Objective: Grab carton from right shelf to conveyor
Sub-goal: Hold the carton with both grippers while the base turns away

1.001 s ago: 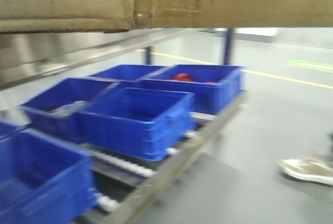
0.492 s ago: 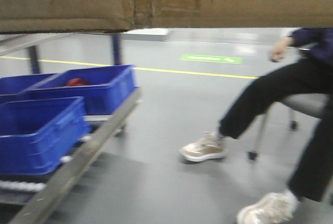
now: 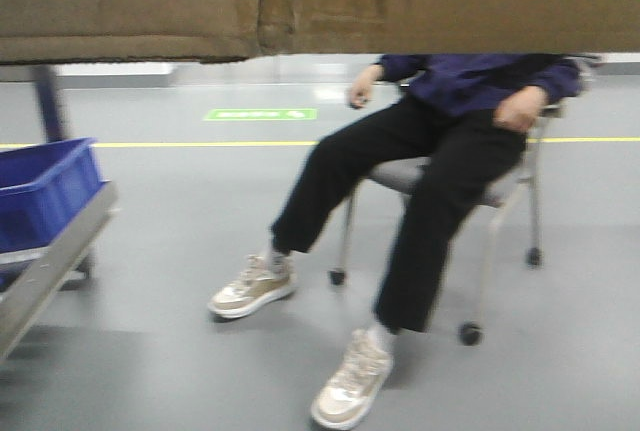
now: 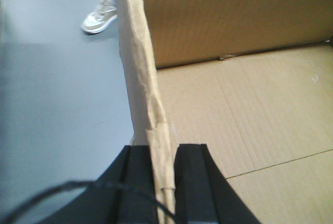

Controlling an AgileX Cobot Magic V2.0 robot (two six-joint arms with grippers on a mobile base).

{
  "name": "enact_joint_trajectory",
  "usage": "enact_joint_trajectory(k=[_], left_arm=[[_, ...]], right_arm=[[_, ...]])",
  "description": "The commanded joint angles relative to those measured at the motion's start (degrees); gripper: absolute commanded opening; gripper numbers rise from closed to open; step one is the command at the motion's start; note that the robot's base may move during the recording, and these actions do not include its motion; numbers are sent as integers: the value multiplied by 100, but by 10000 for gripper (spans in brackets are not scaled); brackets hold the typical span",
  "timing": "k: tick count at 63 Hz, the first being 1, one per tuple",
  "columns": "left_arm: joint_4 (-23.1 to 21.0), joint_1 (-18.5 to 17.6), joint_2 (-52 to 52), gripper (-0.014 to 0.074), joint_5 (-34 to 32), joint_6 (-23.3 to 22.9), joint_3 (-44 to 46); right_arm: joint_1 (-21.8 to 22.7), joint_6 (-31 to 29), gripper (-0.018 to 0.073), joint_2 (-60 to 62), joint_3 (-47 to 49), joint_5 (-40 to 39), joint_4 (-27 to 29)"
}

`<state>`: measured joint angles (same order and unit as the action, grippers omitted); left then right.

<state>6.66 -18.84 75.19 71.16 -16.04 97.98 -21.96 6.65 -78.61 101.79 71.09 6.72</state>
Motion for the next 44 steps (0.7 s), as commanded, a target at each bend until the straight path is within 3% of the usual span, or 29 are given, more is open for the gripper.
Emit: enact_joint_trajectory(k=[1, 44], left_arm=[[163, 9, -94, -16, -119, 39, 21], [163, 9, -94, -16, -119, 39, 21]], right_arm=[[60, -113, -70, 47, 12, -113, -245], [60, -113, -70, 47, 12, -113, -245]])
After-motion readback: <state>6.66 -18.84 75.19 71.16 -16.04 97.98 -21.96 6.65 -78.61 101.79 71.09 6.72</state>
